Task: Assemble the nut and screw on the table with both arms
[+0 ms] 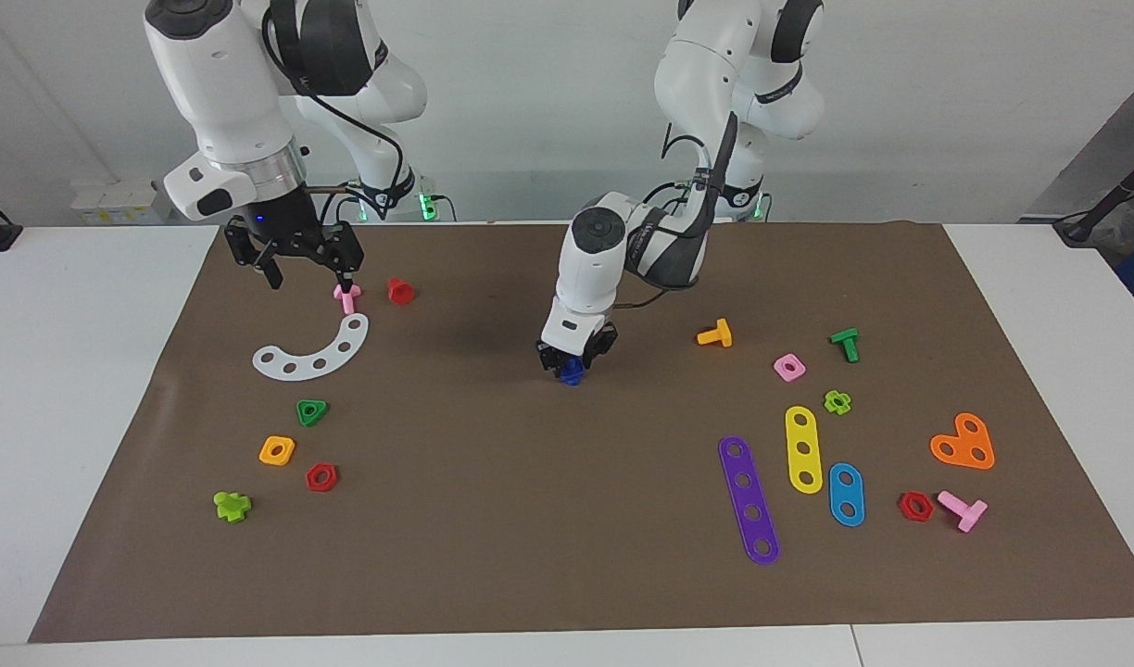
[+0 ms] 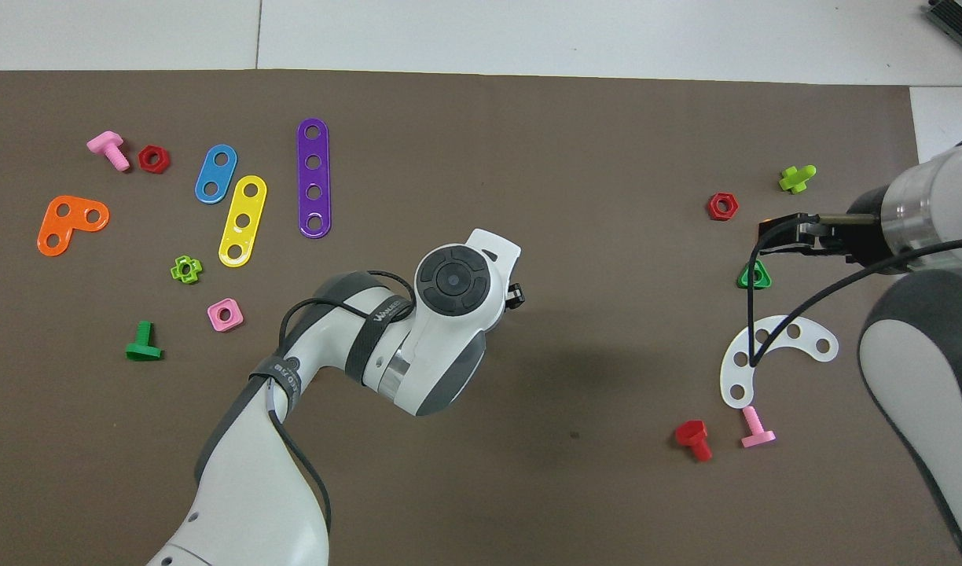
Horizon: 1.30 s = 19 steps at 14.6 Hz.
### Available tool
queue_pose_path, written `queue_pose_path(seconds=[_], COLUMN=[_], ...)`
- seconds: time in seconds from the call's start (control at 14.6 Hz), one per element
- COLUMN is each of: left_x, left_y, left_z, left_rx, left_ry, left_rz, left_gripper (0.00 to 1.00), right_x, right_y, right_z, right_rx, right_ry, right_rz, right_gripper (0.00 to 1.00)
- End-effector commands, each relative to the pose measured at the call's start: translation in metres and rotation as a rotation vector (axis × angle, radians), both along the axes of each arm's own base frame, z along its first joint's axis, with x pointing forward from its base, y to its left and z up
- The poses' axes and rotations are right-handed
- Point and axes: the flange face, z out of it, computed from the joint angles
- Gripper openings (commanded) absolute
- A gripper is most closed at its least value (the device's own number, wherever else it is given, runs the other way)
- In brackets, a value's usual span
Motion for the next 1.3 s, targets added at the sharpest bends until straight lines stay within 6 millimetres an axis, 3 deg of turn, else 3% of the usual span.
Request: queue_pose_path(seconds=[0.0, 0.14, 0.21, 0.41, 0.55, 0.89, 1.1, 1.23], left_x=[0.025, 0.054, 0.068, 0.09, 0.094, 0.087, 0.061, 0.041], left_y=[0.013, 0.039, 0.061, 0.144, 0.197, 0.346, 0.406, 0.425], left_z=[0.033, 0.064, 0.086, 0.154, 0.184, 0.205, 0.21, 0.22], left_rx=[0.029, 0.041, 0.036, 0.018, 0.023, 0.103, 0.091, 0.085], left_ry=[-0.025, -0.017, -0.019, -0.026, -0.01, 0.095, 0.087, 0.076], left_rz=[0.003, 0.025, 0.019, -0.005, -0.028, -0.176, -0.198, -0.203], left_gripper=[1.0, 1.0, 1.0, 1.0, 1.0, 1.0, 1.0, 1.0], right_x=[-0.007, -0.006, -0.006, -0.007, -0.007, -0.008, -0.008, -0.007], right_y=[-0.008, -0.008, -0.008, -0.007, -0.007, -0.006, -0.006, -0.005], right_z=[0.002, 0.002, 0.004, 0.002, 0.002, 0.003, 0.003, 0.004], right_rx=[0.003, 0.003, 0.003, 0.004, 0.007, 0.009, 0.009, 0.009], right_ry=[-0.021, -0.022, -0.025, -0.011, -0.011, -0.009, -0.009, -0.011], right_rz=[-0.029, -0.029, -0.029, -0.02, -0.019, -0.018, -0.018, -0.014], right_gripper=[1.0, 1.0, 1.0, 1.0, 1.0, 1.0, 1.0, 1.0])
